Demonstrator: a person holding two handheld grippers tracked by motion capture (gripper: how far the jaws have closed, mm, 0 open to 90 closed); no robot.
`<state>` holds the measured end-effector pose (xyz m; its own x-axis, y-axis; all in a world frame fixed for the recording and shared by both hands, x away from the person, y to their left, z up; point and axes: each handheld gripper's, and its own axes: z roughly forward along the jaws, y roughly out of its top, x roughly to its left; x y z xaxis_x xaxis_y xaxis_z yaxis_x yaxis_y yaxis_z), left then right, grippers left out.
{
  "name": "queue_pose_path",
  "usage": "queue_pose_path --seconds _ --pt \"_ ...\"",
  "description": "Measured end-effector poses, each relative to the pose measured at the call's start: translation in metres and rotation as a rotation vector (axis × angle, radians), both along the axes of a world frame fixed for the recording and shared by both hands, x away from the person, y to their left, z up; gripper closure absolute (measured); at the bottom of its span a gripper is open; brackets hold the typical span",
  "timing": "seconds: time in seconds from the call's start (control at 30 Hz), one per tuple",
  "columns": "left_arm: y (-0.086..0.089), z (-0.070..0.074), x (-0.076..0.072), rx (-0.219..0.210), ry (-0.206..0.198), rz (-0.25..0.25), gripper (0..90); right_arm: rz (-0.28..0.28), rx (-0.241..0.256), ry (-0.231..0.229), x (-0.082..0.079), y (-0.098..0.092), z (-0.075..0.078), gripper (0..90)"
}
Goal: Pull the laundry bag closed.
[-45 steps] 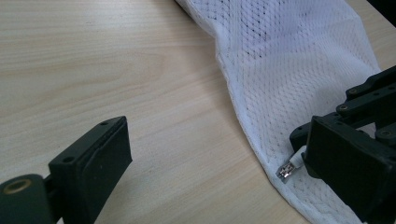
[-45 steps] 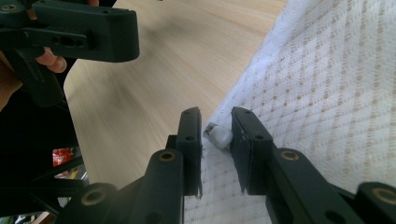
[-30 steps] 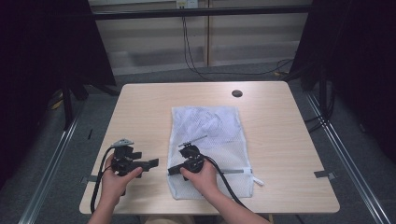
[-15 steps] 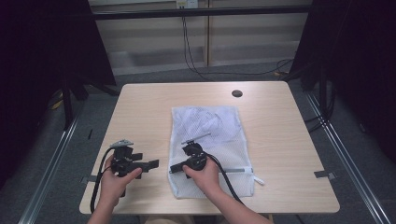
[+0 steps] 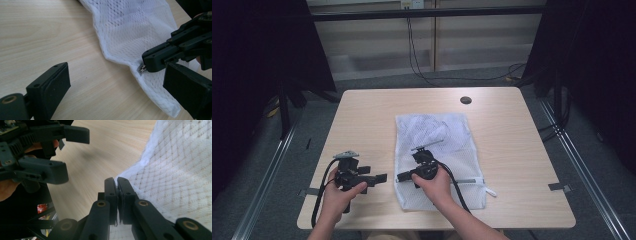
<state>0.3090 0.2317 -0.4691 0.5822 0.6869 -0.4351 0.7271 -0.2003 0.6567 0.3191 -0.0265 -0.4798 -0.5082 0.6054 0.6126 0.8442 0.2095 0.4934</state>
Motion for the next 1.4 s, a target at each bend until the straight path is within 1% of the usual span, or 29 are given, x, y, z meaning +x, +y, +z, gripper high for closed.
queue_pose_path --seconds 0.07,0.17,0.2,0.23,0.3,0.4,0.43,0.5,0.53,0.57,0.67,0.77,0.87,0.9,1.03,1.13,1.17,1.2,1.3,1.33,1.37,1.4 --pt "-0.002 -0.001 0.0 -0.014 0.01 -0.007 6.2 -0.008 0.007 0.002 0.0 -0.001 0.001 86.8" --pt "-0.005 -0.002 -0.001 -0.014 0.008 -0.02 6.1 -0.013 0.009 0.003 0.001 -0.003 0.002 86.8" --pt "-0.007 -0.002 -0.001 -0.024 0.009 -0.017 6.0 -0.011 0.012 -0.002 0.001 -0.004 0.003 86.8" --pt "-0.007 -0.002 -0.001 -0.017 0.008 -0.026 6.0 -0.016 0.018 0.003 0.001 -0.004 0.004 86.8" --pt "-0.008 -0.002 -0.001 -0.018 0.011 -0.028 6.0 -0.015 0.022 -0.006 0.001 -0.005 0.005 86.9" --pt "-0.012 -0.004 -0.002 -0.017 0.02 -0.038 6.0 -0.014 0.019 -0.007 0.001 -0.006 0.005 86.8" --pt "-0.013 -0.005 -0.002 -0.013 0.023 -0.044 6.0 -0.016 0.026 -0.006 0.001 -0.006 0.006 86.9" --pt "-0.016 -0.007 -0.002 -0.018 0.033 -0.049 6.0 -0.015 0.028 -0.005 0.001 -0.006 0.007 86.9" --pt "-0.016 -0.007 -0.002 -0.018 0.037 -0.06 6.0 -0.016 0.027 -0.007 0.001 -0.006 0.007 86.9" --pt "-0.018 -0.008 -0.002 -0.022 0.04 -0.057 6.1 -0.016 0.031 -0.006 0.001 -0.006 0.008 86.9" --pt "-0.022 -0.009 -0.002 -0.016 0.041 -0.073 6.1 -0.019 0.038 -0.009 0.001 -0.006 0.01 86.9" --pt "-0.024 -0.01 -0.002 -0.023 0.045 -0.076 6.1 -0.02 0.04 -0.01 0.001 -0.006 0.011 86.9" --pt "-0.027 -0.012 -0.003 -0.041 0.056 -0.085 6.6 -0.02 0.046 -0.01 0.001 -0.006 0.012 86.9" --pt "-0.028 -0.012 -0.003 -0.051 0.06 -0.082 7.1 -0.02 0.047 -0.011 0.001 -0.006 0.012 86.9" --pt "-0.031 -0.013 -0.002 -0.055 0.064 -0.097 10.0 -0.018 0.051 -0.014 0.0 -0.006 0.012 86.9" --pt "-0.033 -0.014 -0.002 -0.055 0.062 -0.1 11.6 -0.02 0.055 -0.01 0.001 -0.006 0.012 86.9" --pt "-0.034 -0.014 -0.003 -0.062 0.061 -0.099 12.6 -0.02 0.057 -0.008 0.001 -0.006 0.013 86.9" --pt "-0.035 -0.015 -0.003 -0.06 0.064 -0.105 13.9 -0.017 0.059 -0.014 0.001 -0.007 0.013 86.9" --pt "-0.037 -0.016 -0.003 -0.073 0.074 -0.103 16.3 -0.022 0.059 -0.007 0.001 -0.008 0.014 86.9" --pt "-0.037 -0.016 -0.003 -0.07 0.078 -0.11 17.9 -0.022 0.061 -0.005 0.001 -0.008 0.015 86.9" --pt "-0.038 -0.017 -0.003 -0.067 0.071 -0.107 20.4 -0.02 0.065 -0.008 0.001 -0.009 0.015 86.9" --pt "-0.039 -0.017 -0.003 -0.07 0.068 -0.117 23.2 -0.023 0.067 -0.004 0.001 -0.009 0.015 86.9"
